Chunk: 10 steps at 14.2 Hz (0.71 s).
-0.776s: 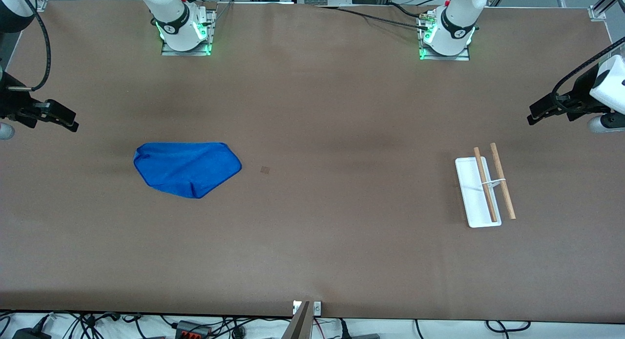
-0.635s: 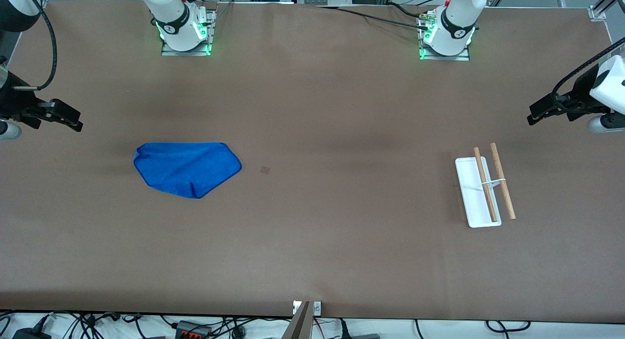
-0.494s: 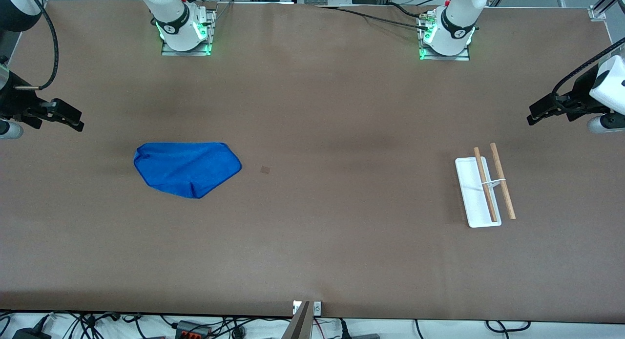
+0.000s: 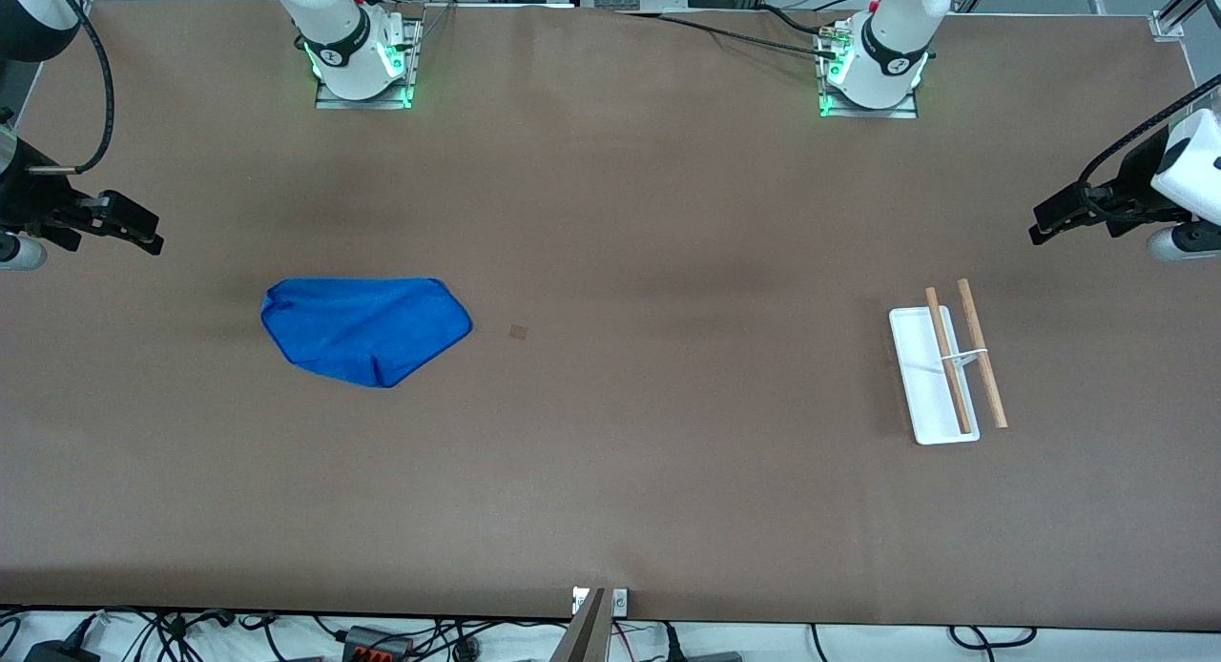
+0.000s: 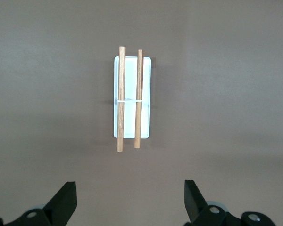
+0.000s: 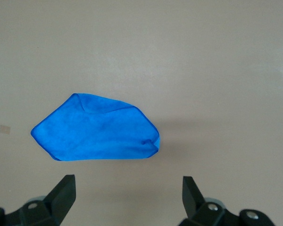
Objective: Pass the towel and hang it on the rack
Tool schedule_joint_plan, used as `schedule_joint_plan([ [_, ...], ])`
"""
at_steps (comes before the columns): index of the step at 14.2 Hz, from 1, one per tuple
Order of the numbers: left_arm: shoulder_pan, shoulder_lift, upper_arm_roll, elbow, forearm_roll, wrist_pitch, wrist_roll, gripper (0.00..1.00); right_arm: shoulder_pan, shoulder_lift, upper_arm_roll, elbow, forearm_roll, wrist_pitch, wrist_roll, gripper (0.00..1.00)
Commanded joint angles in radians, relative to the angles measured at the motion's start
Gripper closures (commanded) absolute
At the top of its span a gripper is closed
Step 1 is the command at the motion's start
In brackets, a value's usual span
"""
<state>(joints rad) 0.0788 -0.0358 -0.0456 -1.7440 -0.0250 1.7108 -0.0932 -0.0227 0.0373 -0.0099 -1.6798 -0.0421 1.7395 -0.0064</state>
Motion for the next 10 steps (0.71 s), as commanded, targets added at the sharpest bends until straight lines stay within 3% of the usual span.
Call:
schedule_joint_plan([
  [1, 0.009, 0.016, -0.002, 0.04, -0.023, -0.028, 0.01, 0.0, -0.013, 0.073, 0.011, 0.006, 0.013, 0.003, -0.017, 0.0],
  [5, 0.009, 0.017, -0.002, 0.04, -0.023, -0.028, 0.01, 0.0, 0.012, 0.243, 0.01, 0.017, 0.005, 0.046, -0.014, 0.0],
  [10, 0.009, 0.016, -0.002, 0.04, -0.023, -0.028, 0.01, 0.0, -0.051, 0.395, 0.004, 0.015, 0.002, 0.048, -0.015, 0.0],
])
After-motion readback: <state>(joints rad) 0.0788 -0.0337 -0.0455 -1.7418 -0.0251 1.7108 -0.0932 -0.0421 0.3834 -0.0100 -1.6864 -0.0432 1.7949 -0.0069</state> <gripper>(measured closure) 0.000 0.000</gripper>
